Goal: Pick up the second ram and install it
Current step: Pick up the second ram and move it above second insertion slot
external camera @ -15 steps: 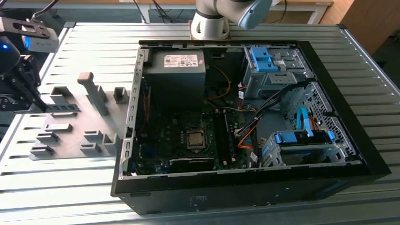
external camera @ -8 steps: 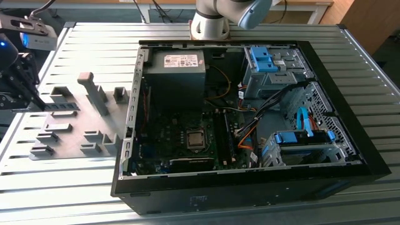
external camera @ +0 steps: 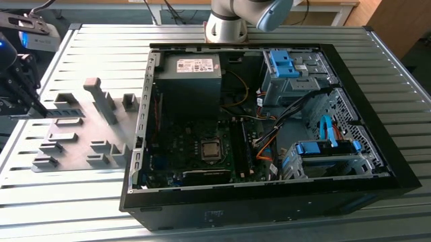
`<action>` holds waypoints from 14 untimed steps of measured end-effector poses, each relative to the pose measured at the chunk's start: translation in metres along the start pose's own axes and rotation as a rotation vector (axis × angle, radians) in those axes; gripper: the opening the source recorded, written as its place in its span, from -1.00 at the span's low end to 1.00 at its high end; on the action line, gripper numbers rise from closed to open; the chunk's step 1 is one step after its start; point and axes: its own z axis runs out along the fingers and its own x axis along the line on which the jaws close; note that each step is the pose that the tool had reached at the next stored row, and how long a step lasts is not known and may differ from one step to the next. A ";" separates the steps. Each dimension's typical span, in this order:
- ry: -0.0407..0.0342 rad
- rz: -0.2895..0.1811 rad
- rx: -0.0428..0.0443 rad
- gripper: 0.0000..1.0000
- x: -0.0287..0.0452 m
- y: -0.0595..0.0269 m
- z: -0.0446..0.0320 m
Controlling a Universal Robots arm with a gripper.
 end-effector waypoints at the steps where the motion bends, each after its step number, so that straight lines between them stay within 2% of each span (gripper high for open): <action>1: 0.0000 0.000 0.0000 -0.72 0.0000 0.0000 -0.0009; 14: -0.0001 0.000 0.0001 -0.72 -0.0005 0.0002 -0.0195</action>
